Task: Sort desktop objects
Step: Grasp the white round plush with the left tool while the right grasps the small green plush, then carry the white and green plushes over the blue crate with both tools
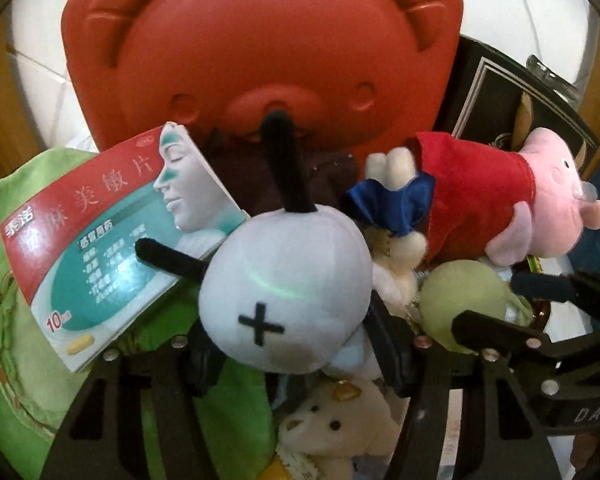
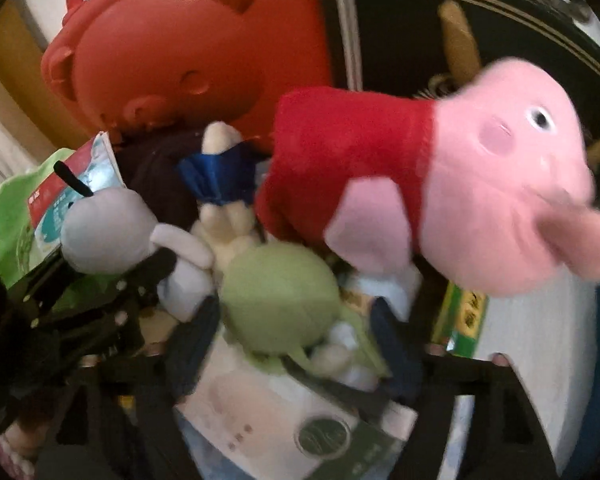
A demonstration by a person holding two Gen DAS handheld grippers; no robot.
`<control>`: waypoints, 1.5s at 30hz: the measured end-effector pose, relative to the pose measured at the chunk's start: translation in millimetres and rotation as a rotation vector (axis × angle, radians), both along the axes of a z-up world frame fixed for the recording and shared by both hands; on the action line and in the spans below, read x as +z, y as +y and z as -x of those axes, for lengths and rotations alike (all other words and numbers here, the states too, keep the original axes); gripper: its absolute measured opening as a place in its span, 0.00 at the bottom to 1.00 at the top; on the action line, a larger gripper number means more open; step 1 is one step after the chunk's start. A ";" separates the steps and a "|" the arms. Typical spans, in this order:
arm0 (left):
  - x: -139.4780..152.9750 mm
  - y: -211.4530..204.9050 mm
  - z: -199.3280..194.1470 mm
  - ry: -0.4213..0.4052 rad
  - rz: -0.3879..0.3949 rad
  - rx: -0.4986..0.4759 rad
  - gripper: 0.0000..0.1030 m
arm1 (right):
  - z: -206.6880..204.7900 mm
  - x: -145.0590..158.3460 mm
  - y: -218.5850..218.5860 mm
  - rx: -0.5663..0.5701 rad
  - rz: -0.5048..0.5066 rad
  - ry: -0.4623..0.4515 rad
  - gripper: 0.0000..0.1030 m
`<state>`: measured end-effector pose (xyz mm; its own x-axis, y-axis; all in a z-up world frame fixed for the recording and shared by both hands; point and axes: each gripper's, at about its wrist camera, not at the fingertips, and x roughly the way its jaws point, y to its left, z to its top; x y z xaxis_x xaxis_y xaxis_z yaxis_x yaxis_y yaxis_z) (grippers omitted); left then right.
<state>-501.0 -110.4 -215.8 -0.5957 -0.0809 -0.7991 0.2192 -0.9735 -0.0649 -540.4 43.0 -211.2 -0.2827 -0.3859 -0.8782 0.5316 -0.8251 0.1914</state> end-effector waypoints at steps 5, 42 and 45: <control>6.0 4.9 -6.3 0.016 0.000 -0.008 0.50 | 2.0 0.0 -8.6 0.039 -0.036 0.035 0.51; 260.4 197.6 -241.2 0.482 0.073 -0.293 0.50 | -314.3 288.9 231.5 -0.309 0.137 0.718 0.50; 273.4 228.6 -249.2 0.515 0.081 -0.328 0.50 | -326.7 303.5 263.2 -0.353 0.151 0.760 0.50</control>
